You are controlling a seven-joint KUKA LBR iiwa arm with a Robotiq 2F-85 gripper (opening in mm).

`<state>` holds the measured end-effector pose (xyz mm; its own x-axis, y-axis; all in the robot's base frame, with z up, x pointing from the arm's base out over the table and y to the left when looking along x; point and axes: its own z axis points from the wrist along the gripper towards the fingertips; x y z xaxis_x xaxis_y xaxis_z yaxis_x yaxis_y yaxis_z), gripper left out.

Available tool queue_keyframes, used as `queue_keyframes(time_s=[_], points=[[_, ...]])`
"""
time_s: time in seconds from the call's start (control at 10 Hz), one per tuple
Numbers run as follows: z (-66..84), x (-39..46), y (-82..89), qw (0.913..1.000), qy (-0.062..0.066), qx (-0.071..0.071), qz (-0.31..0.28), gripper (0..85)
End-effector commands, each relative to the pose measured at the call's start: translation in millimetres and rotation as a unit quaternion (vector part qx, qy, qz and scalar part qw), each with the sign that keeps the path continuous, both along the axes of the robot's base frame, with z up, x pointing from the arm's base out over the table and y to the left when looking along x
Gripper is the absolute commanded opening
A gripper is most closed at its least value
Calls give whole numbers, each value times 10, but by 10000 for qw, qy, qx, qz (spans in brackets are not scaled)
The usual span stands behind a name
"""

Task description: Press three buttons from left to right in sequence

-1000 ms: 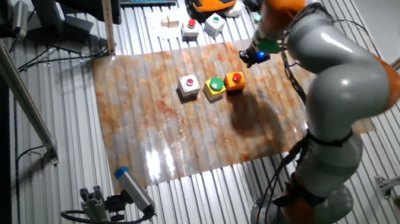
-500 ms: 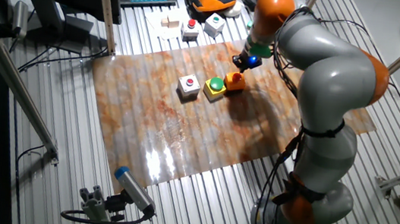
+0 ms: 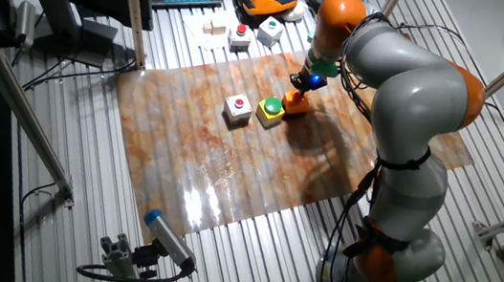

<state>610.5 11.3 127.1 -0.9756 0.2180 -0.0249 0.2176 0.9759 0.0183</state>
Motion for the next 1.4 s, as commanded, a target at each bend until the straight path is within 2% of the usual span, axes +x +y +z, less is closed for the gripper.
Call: queue_keyframes(time_s=[0.0,0.8,1.3], points=[[-22,3,-1,10000,0,-13,13,0],[-210,-12,7,10000,-58,-65,4,0],[-269,-33,11,10000,-73,-68,-4,0]])
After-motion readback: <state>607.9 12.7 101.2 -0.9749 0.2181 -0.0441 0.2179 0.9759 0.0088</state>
